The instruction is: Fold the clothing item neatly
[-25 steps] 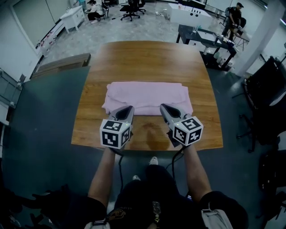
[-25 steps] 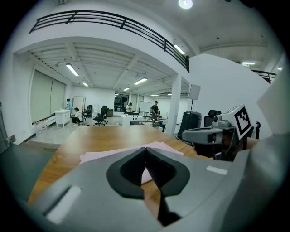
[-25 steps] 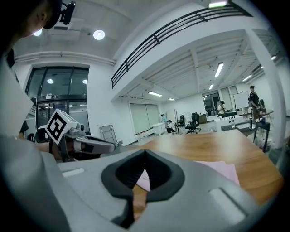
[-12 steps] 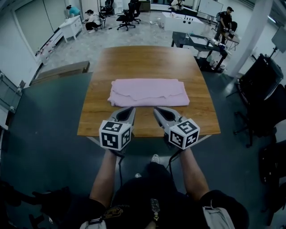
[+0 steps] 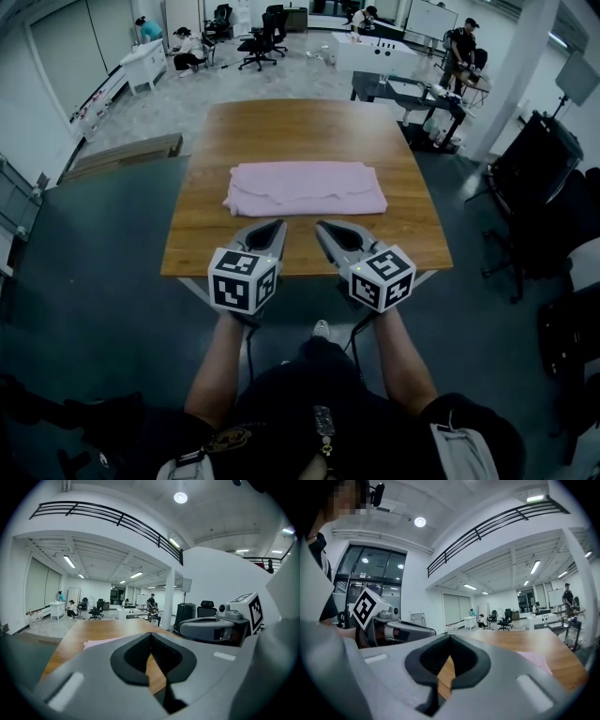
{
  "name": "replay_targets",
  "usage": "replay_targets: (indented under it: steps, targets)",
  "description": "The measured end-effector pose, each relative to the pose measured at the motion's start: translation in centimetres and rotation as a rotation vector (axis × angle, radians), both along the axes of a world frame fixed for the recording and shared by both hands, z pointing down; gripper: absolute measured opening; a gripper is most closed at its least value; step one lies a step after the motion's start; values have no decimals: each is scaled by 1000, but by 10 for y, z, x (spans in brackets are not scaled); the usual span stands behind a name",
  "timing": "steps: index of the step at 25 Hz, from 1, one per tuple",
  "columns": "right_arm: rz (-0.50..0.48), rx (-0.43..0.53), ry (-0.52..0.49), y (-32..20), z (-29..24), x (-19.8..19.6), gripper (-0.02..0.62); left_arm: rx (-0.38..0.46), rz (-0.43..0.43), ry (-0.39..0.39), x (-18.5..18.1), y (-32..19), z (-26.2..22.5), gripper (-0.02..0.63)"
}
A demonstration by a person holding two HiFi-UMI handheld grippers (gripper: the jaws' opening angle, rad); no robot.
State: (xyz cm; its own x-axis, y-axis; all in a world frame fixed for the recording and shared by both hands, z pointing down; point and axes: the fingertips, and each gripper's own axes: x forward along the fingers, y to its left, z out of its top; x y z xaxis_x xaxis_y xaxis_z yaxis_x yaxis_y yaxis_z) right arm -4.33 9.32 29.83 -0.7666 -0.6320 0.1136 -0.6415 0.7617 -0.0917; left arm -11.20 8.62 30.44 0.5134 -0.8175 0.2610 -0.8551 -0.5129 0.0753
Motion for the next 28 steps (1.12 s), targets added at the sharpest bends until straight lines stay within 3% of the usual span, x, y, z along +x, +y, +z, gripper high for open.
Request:
replay_targets:
  steps: [28]
  targets:
    - [37,35,11,12,-10,8,2,36,23,-20,11,12,-9,8]
